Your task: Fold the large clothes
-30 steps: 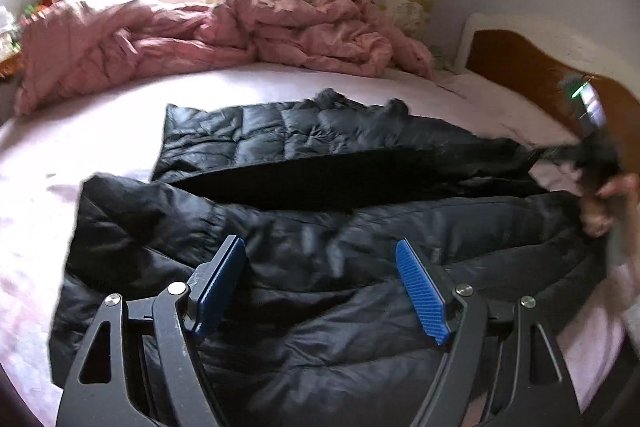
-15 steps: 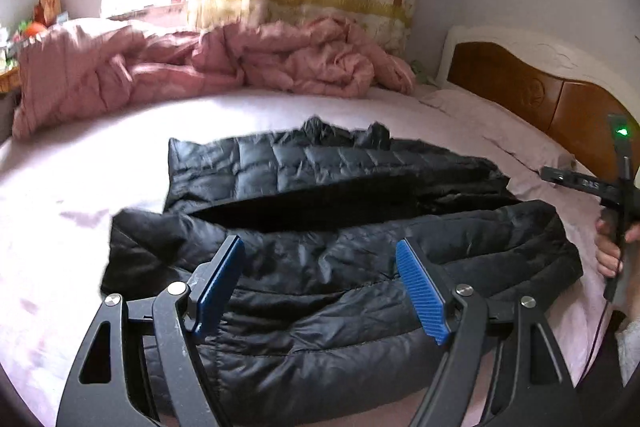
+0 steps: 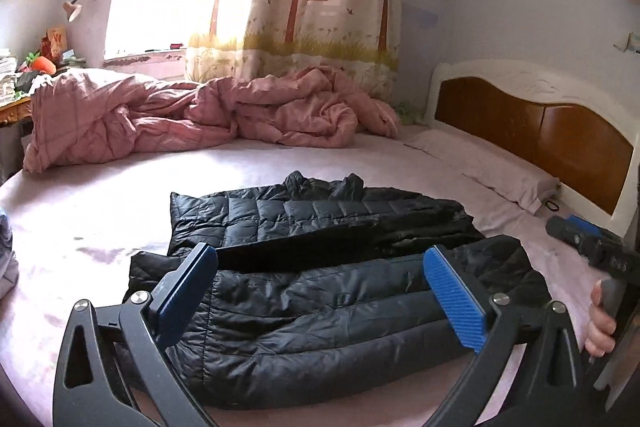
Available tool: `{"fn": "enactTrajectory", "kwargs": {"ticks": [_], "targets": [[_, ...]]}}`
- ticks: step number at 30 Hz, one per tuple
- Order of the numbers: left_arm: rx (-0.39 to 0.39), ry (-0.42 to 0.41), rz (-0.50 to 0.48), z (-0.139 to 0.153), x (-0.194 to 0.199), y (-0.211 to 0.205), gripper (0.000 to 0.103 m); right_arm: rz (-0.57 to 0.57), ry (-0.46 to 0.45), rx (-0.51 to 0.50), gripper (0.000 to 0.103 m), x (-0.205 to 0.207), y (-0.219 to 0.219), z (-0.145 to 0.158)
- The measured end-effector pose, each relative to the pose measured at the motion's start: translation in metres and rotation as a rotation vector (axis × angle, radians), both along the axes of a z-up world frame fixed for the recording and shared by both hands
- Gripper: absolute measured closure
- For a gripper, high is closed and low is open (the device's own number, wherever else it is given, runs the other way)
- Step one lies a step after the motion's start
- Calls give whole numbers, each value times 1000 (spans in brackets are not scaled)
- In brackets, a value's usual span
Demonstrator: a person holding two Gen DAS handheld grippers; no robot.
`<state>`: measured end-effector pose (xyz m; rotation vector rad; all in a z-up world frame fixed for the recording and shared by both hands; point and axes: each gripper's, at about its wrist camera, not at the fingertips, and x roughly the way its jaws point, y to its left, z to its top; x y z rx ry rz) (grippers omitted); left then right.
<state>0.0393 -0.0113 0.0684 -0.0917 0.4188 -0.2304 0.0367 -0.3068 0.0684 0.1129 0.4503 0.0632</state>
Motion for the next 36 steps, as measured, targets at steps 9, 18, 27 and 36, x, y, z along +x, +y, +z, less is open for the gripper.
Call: {"fn": "enactTrajectory", "kwargs": {"ticks": [9, 18, 27, 36], "targets": [[-9, 16, 34, -22, -10, -5, 1, -140, -33, -60, 0, -33, 3, -19], [83, -52, 41, -36, -27, -10, 0, -146, 47, -94, 0, -23, 3, -41], [150, -49, 47, -42, -26, -19, 0, -125, -7, -106, 0, -32, 17, -38], [193, 7, 29, -59, -20, -30, 0, -91, 19, -148, 0, -29, 31, -47]]}}
